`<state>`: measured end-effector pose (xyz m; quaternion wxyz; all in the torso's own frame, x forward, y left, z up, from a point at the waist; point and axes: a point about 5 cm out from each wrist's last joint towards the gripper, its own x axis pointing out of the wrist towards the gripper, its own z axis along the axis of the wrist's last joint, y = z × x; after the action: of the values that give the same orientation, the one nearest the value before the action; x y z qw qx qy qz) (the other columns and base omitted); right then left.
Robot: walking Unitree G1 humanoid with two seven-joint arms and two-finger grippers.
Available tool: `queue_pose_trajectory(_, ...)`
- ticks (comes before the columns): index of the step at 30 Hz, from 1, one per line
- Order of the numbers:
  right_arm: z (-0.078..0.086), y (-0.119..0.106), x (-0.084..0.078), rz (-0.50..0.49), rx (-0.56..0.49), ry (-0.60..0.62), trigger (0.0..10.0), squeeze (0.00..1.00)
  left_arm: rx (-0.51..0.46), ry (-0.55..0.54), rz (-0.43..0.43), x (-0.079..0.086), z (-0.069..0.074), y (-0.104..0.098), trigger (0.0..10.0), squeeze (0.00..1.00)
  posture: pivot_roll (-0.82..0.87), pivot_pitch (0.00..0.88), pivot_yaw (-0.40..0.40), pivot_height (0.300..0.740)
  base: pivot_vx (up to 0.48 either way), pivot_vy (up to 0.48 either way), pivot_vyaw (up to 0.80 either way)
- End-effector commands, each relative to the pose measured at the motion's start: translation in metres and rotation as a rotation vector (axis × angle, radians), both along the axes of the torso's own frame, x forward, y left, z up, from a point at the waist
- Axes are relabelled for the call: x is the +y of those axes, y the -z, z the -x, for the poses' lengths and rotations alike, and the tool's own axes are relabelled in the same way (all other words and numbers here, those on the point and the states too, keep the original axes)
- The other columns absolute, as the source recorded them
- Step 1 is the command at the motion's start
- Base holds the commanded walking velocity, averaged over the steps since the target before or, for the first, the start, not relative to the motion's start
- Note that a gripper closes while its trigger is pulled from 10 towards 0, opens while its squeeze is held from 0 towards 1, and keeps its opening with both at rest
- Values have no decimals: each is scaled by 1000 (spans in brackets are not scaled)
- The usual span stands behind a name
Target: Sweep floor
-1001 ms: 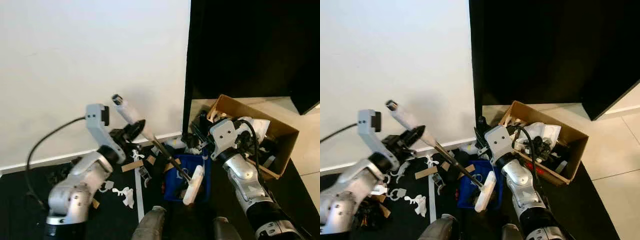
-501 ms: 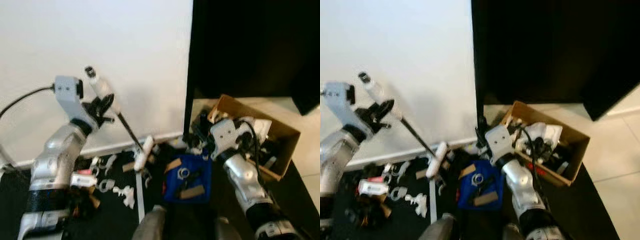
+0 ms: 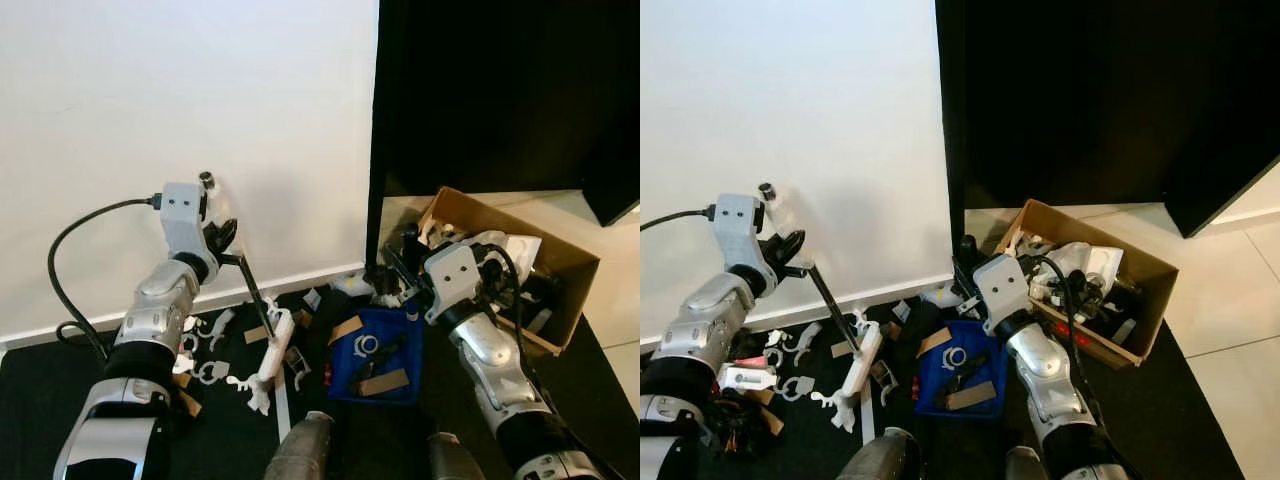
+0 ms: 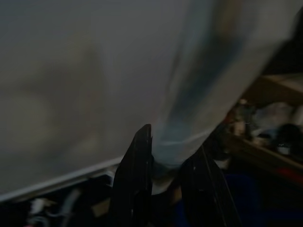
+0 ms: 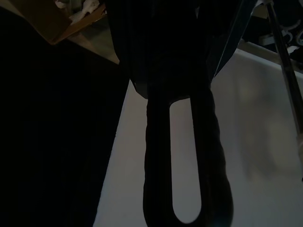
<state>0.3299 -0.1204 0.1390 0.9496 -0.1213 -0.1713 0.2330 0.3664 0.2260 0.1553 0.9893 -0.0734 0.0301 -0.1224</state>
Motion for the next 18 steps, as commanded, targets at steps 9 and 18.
queue_pose_trajectory(9, 5, 11, 5, 9, 46, -21, 10000, 0, 50, 163, 336, -21, 17, 22, 10000, 161, 85, 405, 116, 740, 0, 0, 0)
queue_pose_trajectory(18, 2, 7, 10, 5, 45, -35, 10000, 0, 0, 377, 480, -49, 47, -4, 10000, 157, 100, 393, 114, 740, 0, 0, 0)
